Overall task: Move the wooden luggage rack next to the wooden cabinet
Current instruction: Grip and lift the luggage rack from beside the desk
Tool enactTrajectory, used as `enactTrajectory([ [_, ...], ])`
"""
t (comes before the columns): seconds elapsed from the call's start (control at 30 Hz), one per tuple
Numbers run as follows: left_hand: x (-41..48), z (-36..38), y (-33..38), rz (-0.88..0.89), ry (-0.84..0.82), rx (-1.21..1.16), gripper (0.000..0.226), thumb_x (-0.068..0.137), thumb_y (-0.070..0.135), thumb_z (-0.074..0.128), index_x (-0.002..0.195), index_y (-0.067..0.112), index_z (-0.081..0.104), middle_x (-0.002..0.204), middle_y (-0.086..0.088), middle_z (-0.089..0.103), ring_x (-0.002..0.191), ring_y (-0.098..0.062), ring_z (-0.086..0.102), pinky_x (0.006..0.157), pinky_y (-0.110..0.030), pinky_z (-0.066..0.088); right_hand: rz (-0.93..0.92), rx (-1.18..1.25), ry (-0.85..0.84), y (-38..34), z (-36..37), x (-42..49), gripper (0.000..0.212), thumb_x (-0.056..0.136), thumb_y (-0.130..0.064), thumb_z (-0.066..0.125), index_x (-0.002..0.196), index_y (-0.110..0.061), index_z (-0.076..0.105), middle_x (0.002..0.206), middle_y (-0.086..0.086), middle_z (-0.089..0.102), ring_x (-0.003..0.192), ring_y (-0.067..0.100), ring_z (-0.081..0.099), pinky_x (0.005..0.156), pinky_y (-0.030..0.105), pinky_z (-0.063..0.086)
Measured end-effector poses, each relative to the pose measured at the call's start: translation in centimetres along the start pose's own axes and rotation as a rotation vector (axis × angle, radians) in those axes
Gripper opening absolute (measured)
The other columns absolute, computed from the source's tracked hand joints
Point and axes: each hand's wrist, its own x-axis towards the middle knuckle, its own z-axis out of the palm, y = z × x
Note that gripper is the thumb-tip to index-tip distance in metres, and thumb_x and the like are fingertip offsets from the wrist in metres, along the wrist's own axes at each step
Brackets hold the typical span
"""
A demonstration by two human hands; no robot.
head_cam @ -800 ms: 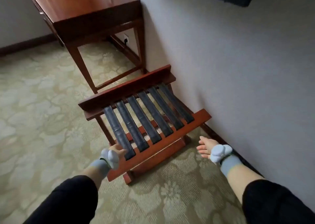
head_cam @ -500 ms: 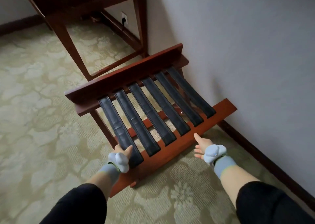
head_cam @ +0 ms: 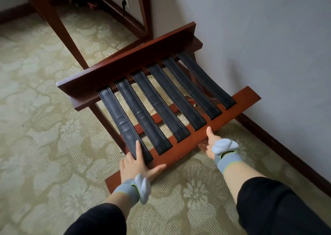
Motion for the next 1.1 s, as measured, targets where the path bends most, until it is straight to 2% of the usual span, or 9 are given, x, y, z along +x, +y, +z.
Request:
enactTrajectory([
  [0.13, -0.7, 0.0, 0.0, 0.057, -0.038, 0.141, 0.126, 0.051, 0.084, 0.052, 0.146, 0.029, -0.012, 0.132, -0.018, 0.041, 0.122, -0.033, 0.040, 0.110, -0.040, 0.029, -0.001, 0.086, -0.033, 1.2, -1.7, -0.6, 0.038, 0.092, -0.043, 0.042, 0.072, -0.010, 0.046, 0.071, 0.010, 0.054, 0.062, 0.021, 0.055, 0.078, 0.034, 0.045],
  [0.27, -1.5, 0.2, 0.8, 0.052, -0.084, 0.170, 0.128, 0.052, 0.073, 0.065, 0.146, 0.030, -0.012, 0.135, -0.022, 0.035, 0.124, -0.036, 0.037, 0.109, -0.041, 0.028, 0.017, 0.160, -0.033, 3.3, -4.1, -2.1, 0.038, 0.092, -0.041, 0.044, 0.072, -0.009, 0.047, 0.070, 0.011, 0.051, 0.062, 0.023, 0.052, 0.066, 0.034, 0.046],
  [0.4, -3.8, 1.3, 1.7, 0.072, -0.132, 0.212, 0.126, 0.055, 0.066, 0.070, 0.145, 0.032, -0.011, 0.133, -0.023, 0.035, 0.123, -0.038, 0.036, 0.109, -0.042, 0.027, 0.054, 0.264, -0.052, 6.0, -7.8, -4.1, 0.036, 0.092, -0.039, 0.046, 0.073, -0.009, 0.049, 0.070, 0.010, 0.052, 0.065, 0.023, 0.053, 0.078, 0.035, 0.044],
  [0.5, -6.2, 2.3, 2.6, 0.082, -0.175, 0.237, 0.128, 0.054, 0.063, 0.072, 0.145, 0.033, -0.013, 0.135, -0.024, 0.035, 0.124, -0.039, 0.036, 0.109, -0.044, 0.027, 0.083, 0.356, -0.050, 8.4, -11.4, -5.8, 0.035, 0.092, -0.037, 0.047, 0.075, -0.007, 0.050, 0.071, 0.010, 0.050, 0.065, 0.023, 0.052, 0.068, 0.033, 0.046],
  [0.67, -12.2, 6.1, 5.3, 0.158, -0.241, 0.258, 0.131, 0.053, 0.059, 0.075, 0.144, 0.033, -0.016, 0.133, -0.024, 0.036, 0.125, -0.038, 0.035, 0.111, -0.045, 0.024, 0.130, 0.465, -0.051, 12.8, -19.7, -8.0, 0.038, 0.092, -0.039, 0.044, 0.104, -0.003, 0.046, 0.080, 0.009, 0.049, 0.071, 0.022, 0.051, 0.097, 0.035, 0.039],
  [0.77, -16.3, 8.6, 7.7, 0.202, -0.275, 0.276, 0.126, 0.060, 0.054, 0.074, 0.143, 0.033, -0.018, 0.129, -0.021, 0.038, 0.120, -0.038, 0.038, 0.108, -0.043, 0.026, 0.140, 0.509, -0.041, 14.9, -25.2, -9.1, 0.043, 0.092, -0.041, 0.041, 0.116, -0.005, 0.046, 0.083, 0.009, 0.049, 0.074, 0.022, 0.051, 0.100, 0.033, 0.035],
  [0.83, -18.7, 10.0, 9.4, 0.228, -0.289, 0.301, 0.125, 0.061, 0.054, 0.073, 0.143, 0.033, -0.019, 0.128, -0.021, 0.038, 0.120, -0.038, 0.039, 0.109, -0.043, 0.026, 0.144, 0.527, -0.033, 16.0, -28.5, -10.0, 0.057, 0.093, -0.041, 0.040, 0.131, 0.000, 0.042, 0.104, 0.018, 0.055, 0.095, 0.029, 0.056, 0.104, 0.033, 0.033],
  [0.93, -22.2, 12.0, 11.7, 0.270, -0.292, 0.295, 0.106, 0.072, 0.041, 0.069, 0.140, 0.044, -0.013, 0.128, -0.021, 0.035, 0.123, -0.040, 0.036, 0.111, -0.042, 0.023, 0.158, 0.565, -0.028, 18.0, -33.2, -11.6, 0.065, 0.093, -0.042, 0.037, 0.138, 0.005, 0.034, 0.147, 0.022, 0.036, 0.135, 0.031, 0.037, 0.108, 0.033, 0.029],
  [1.1, -27.7, 15.2, 14.7, 0.330, -0.296, 0.365, 0.090, 0.085, 0.027, 0.055, 0.143, 0.042, -0.012, 0.138, -0.023, 0.027, 0.130, -0.043, 0.026, 0.113, -0.043, 0.023, 0.161, 0.662, 0.002, 22.5, -40.5, -14.4, 0.066, 0.093, -0.043, 0.037, 0.140, 0.003, 0.031, 0.150, 0.019, 0.032, 0.137, 0.029, 0.035, 0.108, 0.032, 0.030],
])
